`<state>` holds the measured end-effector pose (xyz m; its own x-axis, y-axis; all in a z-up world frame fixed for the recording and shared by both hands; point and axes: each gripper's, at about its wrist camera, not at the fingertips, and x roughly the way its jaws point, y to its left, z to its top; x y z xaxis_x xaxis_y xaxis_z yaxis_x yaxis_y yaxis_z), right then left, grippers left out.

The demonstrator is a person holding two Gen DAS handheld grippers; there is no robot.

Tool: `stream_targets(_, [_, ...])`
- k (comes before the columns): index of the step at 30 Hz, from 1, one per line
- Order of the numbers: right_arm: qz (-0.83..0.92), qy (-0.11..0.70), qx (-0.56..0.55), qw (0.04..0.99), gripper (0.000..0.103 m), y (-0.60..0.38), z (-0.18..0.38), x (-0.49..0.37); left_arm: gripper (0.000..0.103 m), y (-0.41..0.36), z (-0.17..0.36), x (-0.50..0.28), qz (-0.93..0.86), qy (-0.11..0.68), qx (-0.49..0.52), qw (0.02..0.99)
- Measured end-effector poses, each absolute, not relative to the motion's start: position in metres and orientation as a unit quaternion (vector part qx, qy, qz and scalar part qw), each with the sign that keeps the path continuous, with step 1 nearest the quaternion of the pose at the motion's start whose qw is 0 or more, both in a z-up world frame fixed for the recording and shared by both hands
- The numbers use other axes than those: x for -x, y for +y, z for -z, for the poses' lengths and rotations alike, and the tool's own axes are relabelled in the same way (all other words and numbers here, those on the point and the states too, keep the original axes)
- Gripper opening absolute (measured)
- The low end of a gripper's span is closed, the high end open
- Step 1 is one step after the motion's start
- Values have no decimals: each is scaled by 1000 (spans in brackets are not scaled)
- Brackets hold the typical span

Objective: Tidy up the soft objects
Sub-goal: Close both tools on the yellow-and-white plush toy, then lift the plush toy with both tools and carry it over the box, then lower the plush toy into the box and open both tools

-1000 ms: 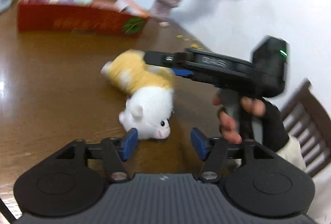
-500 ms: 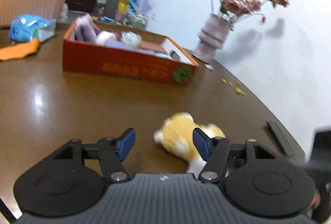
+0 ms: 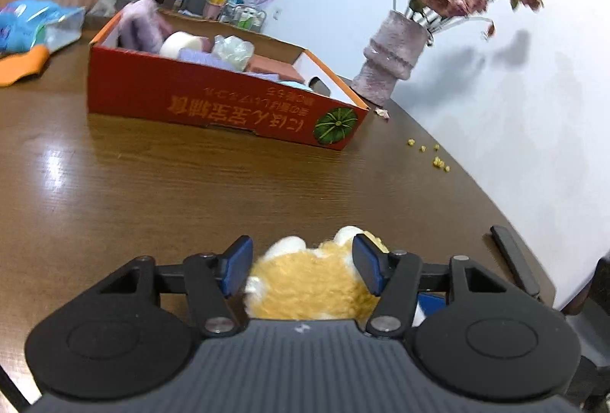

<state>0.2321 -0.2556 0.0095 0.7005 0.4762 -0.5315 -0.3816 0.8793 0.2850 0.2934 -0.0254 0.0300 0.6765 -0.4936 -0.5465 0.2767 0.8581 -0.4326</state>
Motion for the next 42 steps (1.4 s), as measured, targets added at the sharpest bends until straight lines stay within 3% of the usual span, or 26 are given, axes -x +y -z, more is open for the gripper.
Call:
stream_targets(3, [-230,310,-86,919,61,-260,-6,-231,68,-14,-30,-286,217,343,181,896])
stream_targets(6, [-235,312,-99,915,58,-263,-3,-232,68,-8,-27,-281,231,355,205,883])
stream_targets(8, [-242,315,-100,912,54,-260,-1,-235,63,-9,-25,-280,239,359,206,878])
stream_targets(10, [-243,315,-99,912,52,-257,1,-238,48,-11,-22,-280,228,360,196,883])
stream_targets(15, [-244,314,-102,912,46,-256,-4,-242,44,-9,-27,-286,224,355,203,885])
stream_targets(20, [-259,288,-120,914,45,-259,-34,-268,42,-4,-68,-310,232,305,194,903])
stream_targets(28, [-273,232,-141,923,45,-246,-102,-396,39,4,-140,-433,197,239,183,933])
stream_targets(34, [-249,301,-166,905,45,-223,-82,-508,37,4,-110,-540,134,310,178,924])
stream_targets(38, [-228,371,-160,886,45,-211,-51,-550,36,-11,-77,-571,112,354,113,922])
stream_targets(42, [-221,404,-148,875,45,-207,-34,-566,36,-28,-69,-576,115,350,55,928])
